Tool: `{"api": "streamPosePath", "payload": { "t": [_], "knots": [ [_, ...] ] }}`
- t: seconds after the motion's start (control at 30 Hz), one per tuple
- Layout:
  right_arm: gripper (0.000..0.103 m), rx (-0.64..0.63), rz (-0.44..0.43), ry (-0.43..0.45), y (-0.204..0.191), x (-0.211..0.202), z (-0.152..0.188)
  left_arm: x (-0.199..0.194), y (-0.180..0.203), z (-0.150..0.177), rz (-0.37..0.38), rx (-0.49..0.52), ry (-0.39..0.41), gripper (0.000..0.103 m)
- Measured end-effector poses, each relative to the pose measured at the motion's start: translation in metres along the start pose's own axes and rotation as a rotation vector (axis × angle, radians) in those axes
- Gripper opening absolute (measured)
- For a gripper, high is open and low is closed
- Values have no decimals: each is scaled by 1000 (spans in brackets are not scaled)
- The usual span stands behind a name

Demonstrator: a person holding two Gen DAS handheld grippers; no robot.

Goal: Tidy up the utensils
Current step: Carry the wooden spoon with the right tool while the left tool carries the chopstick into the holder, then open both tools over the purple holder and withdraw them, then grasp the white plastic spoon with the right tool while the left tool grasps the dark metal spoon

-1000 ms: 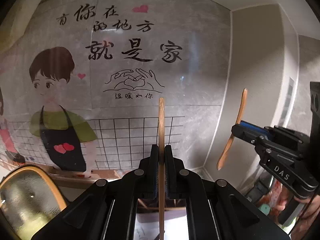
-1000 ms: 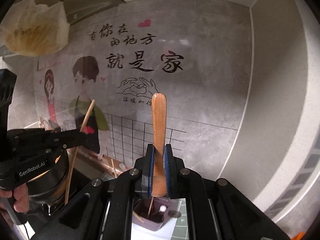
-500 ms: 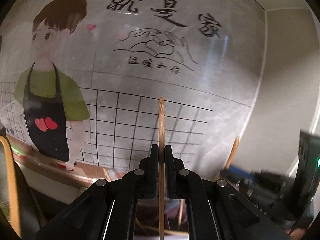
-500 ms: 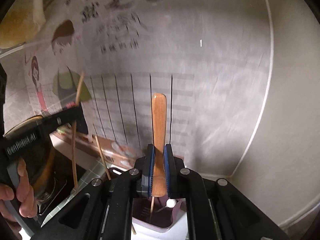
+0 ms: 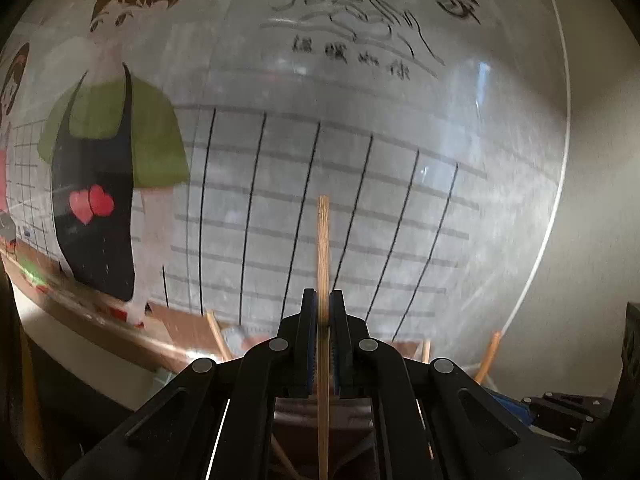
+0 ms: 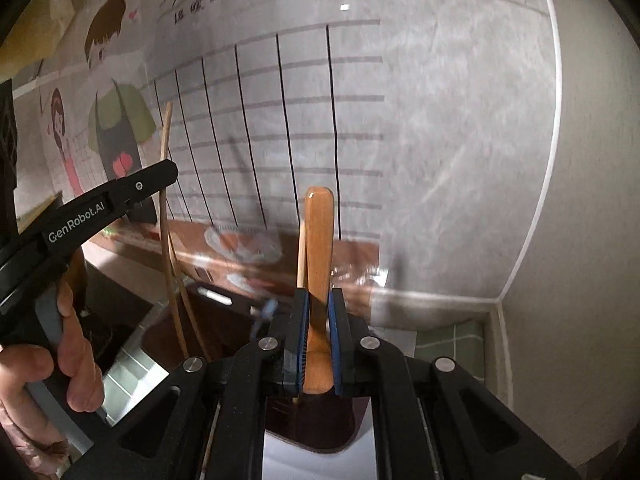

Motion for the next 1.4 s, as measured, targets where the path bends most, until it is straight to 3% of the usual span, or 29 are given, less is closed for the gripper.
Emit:
{"api": "streamPosePath", "payload": {
  "t": [0.27, 0.4, 0.43, 0.53, 0.57, 0.7, 0.77, 0.83, 0.9, 1.13, 1.4],
  "knots": [
    [9, 32, -32, -55, -2, 11, 19, 24, -11, 42, 1, -45, -144, 7],
    [12, 44, -36, -64, -2, 6, 19, 21, -15, 48, 2, -55, -175, 8],
    [15, 50, -39, -65, -1, 2, 19, 18, -15, 48, 1, -48, -182, 11],
    [28, 70, -45, -54, 1, -12, 17, 6, -13, 45, 1, -38, -201, 35],
    [28, 70, -43, -50, 2, -18, 16, -4, -11, 43, 8, -24, -201, 40],
    [34, 62, -16, -21, 5, -57, 25, -38, -6, 46, -43, 112, -216, 49],
    [57, 64, 6, -23, 7, -70, 35, -55, -7, 53, -80, 179, -239, 71],
    [66, 53, 40, -41, 8, -82, 51, -68, -11, 63, -104, 213, -268, 83],
    [67, 26, 73, -75, 6, -87, 71, -79, -14, 82, -94, 245, -326, 85],
    [93, 29, 128, -215, 6, -82, 138, -96, -27, 152, -65, 219, -500, 87],
    [94, 73, 110, -317, 1, -57, 190, -114, -36, 207, -58, 237, -630, 87]
  ]
}}
Point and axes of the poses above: each gripper's, at about its wrist camera, not at the fingertips, and x roughly the way its jaws point, y to its right, z to its underside, the point moved 7 cm from there along x, roughly the way its jaws point, and after that the axes turned 9 degrees about -y, right-handed, at the moved point
